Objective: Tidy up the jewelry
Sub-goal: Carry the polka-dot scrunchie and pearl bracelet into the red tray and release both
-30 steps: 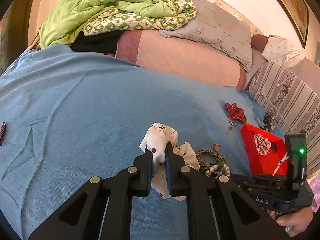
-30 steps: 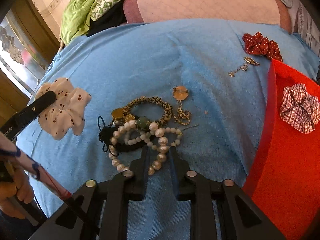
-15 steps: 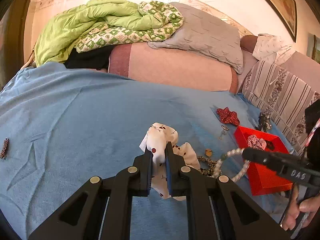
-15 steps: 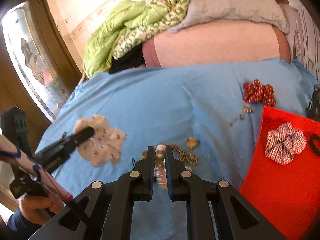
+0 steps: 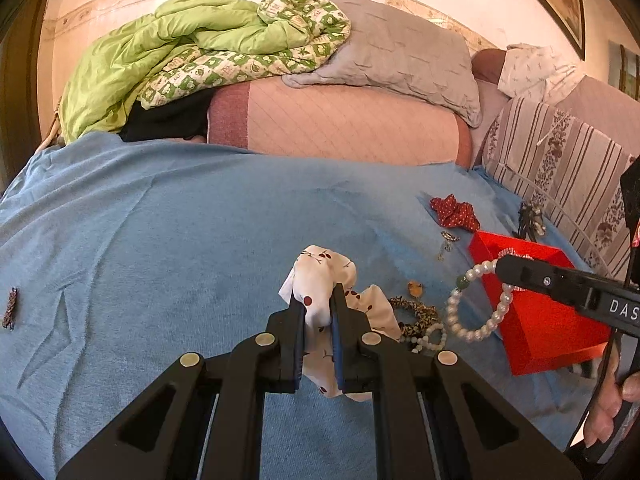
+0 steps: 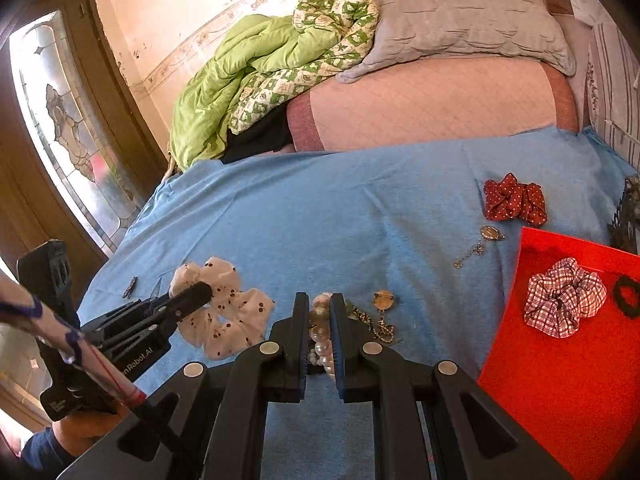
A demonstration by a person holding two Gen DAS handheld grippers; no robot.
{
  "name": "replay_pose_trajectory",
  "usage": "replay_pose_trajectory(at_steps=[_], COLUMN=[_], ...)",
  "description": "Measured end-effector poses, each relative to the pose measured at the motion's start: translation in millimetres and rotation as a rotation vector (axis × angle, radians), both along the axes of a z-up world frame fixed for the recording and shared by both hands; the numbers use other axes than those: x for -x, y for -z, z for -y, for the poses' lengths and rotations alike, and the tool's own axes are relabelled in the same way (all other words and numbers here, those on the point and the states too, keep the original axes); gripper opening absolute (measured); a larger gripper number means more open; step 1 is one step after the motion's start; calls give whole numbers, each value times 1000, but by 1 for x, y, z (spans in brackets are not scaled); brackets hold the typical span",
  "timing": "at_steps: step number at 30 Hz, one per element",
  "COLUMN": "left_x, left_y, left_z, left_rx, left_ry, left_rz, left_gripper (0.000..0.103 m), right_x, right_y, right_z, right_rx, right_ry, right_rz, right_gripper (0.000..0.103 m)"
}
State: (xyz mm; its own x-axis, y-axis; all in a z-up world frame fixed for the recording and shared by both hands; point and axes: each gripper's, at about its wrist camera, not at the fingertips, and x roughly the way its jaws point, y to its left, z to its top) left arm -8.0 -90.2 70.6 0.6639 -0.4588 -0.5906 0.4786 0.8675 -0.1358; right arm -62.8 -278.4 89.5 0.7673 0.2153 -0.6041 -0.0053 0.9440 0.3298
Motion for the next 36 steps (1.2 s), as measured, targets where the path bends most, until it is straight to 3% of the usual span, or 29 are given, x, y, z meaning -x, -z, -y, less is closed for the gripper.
replay_pose_trajectory(at_steps=[21,36], left_x=[5,15], left_y=[0,-4], left_z=[9,34], left_rx=[-35,-41], left_ry=[10,46], left_rz=[24,44], left_gripper=[11,11], right_x=[0,17], right_y=[-3,-13], right_z=[3,34], right_rx=[3,-17], right_ry=[8,71], right_rz=[6,35], right_gripper=[11,11])
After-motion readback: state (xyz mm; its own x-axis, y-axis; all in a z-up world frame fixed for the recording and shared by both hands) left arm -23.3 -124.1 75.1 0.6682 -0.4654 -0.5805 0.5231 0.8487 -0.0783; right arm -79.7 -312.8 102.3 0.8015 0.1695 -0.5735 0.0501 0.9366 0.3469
